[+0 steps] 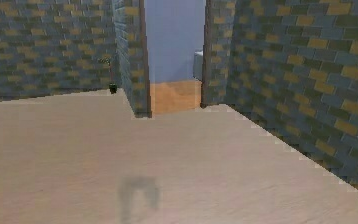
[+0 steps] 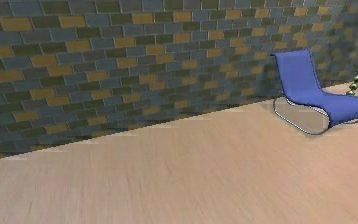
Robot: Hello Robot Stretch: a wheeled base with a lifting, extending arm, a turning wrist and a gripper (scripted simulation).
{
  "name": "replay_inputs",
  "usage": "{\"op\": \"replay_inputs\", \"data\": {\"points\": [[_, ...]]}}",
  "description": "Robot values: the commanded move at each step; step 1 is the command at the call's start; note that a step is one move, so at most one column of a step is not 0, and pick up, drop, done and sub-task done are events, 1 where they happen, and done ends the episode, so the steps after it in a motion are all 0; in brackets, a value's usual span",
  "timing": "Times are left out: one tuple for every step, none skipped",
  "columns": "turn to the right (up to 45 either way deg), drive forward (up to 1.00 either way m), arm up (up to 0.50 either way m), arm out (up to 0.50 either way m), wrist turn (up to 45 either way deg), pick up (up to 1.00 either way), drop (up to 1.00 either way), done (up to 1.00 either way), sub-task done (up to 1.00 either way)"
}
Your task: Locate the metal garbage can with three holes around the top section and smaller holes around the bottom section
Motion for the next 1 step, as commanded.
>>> {"op": "replay_inputs", "data": {"points": [[0.0,1.0,0.0,0.0,0.0,0.0,0.0,0.0,0.0]]}}
